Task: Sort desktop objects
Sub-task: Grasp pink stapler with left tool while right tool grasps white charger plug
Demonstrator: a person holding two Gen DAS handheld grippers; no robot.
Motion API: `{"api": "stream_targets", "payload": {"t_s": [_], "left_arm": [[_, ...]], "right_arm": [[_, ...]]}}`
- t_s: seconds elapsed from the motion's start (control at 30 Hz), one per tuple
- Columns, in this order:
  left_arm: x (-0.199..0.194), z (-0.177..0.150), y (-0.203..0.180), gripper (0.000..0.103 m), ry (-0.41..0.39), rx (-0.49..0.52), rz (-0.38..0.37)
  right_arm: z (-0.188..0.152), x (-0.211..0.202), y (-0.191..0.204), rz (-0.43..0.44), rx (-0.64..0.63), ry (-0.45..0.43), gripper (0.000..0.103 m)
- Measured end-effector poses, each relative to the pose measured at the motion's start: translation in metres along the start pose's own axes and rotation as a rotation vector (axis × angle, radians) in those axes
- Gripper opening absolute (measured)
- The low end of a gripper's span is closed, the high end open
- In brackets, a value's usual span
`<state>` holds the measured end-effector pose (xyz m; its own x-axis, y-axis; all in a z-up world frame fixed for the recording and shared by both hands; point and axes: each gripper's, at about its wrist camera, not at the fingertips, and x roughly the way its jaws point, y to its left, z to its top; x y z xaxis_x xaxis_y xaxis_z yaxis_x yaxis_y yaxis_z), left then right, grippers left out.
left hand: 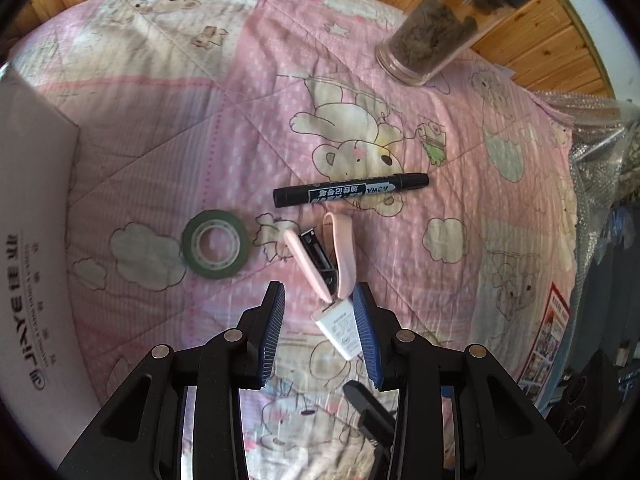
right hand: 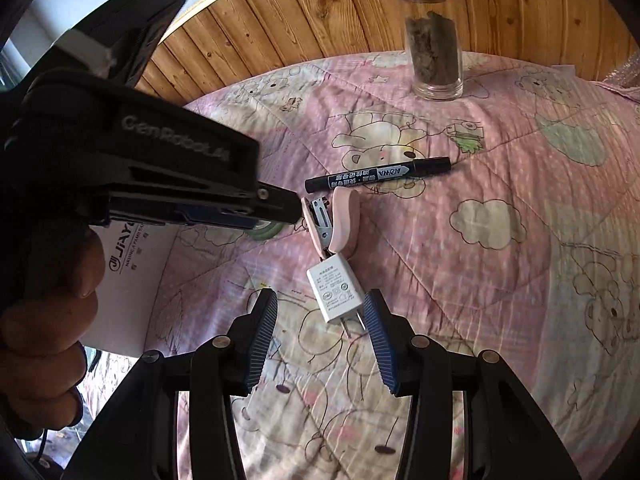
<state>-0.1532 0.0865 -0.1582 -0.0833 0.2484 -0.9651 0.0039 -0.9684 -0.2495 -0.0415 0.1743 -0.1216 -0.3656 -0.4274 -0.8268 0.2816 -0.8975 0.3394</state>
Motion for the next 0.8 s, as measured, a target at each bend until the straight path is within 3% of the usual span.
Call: {"api": "stream_targets", "payload": {"t_s": [0.13,0.23,0.27,0.37,0.47,0.63,0.73,0.8], "left_arm": [[0.018,0.008,0.008,0.038,0.014,-0.011,0.046],[0.025,0.006,0.034,0.047,0.015,-0.075,0.035],[0.025,0.005,0.041,0.043,0.019,-0.087,0.059],[0.023,-0.002,0.059,0.043,0.014,-0.106,0.138],[0.014,-0.008,0.069,0.043,0.009,-0.169,0.084],[0.006,0.007,0.029,0.045,-0.039,-0.084,-0.009],[0.021,0.012,0.026,0.045,-0.028,-0.078,0.051],[0.024,0.009,0.038,0.046,-0.030,-0.102,0.026]], "right_arm": [[0.002,0.018,-0.008,0.026,-0.003,0.024,0.047],[-0.001,0.028,-0.010,0.031,-0.020,0.042,0.040],[-0.002,0.031,-0.010,0.034,-0.032,0.050,0.038],[-0.004,0.034,-0.009,0.041,-0.058,0.064,0.035],[-0.007,0.034,-0.008,0.025,-0.085,0.056,0.035],[-0.005,0.036,-0.014,0.030,-0.078,0.024,0.035],[-0.008,0.039,-0.013,0.055,-0.079,0.045,0.034],[-0.011,0.037,-0.012,0.064,-0.083,0.051,0.033]]}}
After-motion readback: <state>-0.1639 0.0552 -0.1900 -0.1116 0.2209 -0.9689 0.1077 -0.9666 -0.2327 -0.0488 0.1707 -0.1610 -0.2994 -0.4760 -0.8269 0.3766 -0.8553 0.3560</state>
